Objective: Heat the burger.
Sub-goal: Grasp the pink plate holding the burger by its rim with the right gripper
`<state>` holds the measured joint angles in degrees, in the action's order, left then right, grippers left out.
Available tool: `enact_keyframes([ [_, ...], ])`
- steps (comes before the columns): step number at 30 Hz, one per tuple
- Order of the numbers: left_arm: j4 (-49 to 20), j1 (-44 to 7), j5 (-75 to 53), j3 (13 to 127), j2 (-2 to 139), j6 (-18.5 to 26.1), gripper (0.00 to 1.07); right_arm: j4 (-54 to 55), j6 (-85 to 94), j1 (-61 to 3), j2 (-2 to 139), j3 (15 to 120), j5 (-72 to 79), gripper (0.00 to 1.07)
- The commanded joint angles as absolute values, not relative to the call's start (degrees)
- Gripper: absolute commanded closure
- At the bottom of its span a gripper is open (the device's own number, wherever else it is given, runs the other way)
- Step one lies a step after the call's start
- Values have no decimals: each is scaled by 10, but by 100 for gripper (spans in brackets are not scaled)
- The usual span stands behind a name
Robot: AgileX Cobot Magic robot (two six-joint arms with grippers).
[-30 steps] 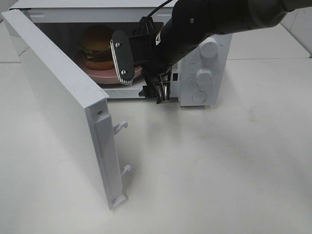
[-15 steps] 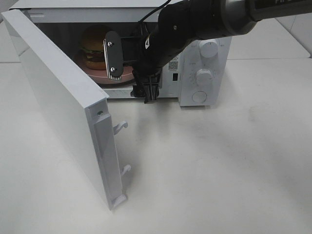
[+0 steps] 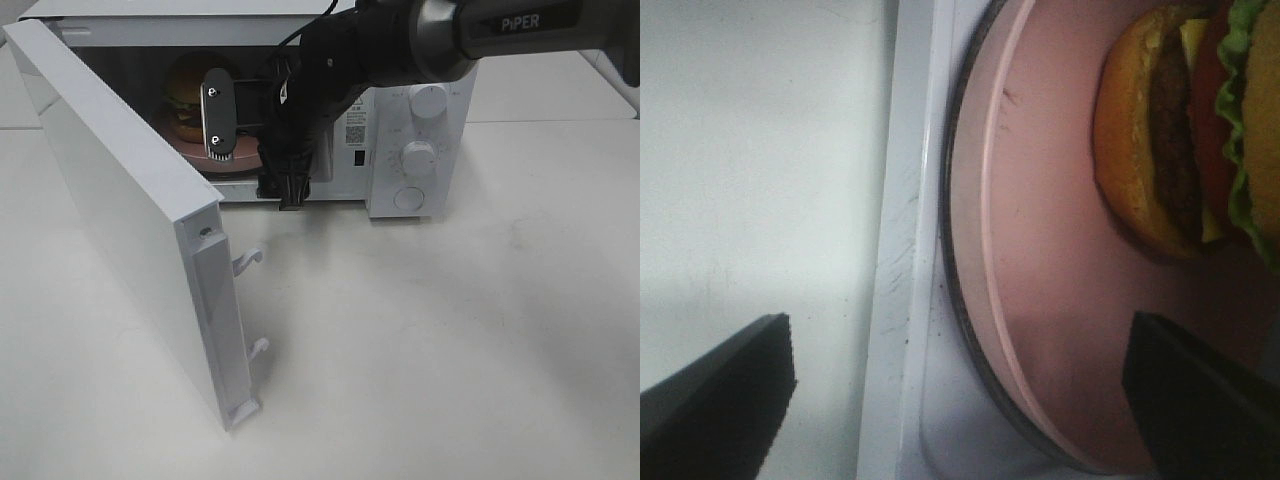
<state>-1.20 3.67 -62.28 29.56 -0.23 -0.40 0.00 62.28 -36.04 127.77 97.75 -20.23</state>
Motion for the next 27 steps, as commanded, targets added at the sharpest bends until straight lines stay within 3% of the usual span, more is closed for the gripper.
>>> enact_keyframes([
  [1, -13, 38, -615, 296, -6, -4, 7, -6, 619, -361, 1284, 992, -211, 22],
  [27, -13, 38, -615, 296, -6, -4, 7, -22, 614, -360, 1388, 1155, -299, 27],
])
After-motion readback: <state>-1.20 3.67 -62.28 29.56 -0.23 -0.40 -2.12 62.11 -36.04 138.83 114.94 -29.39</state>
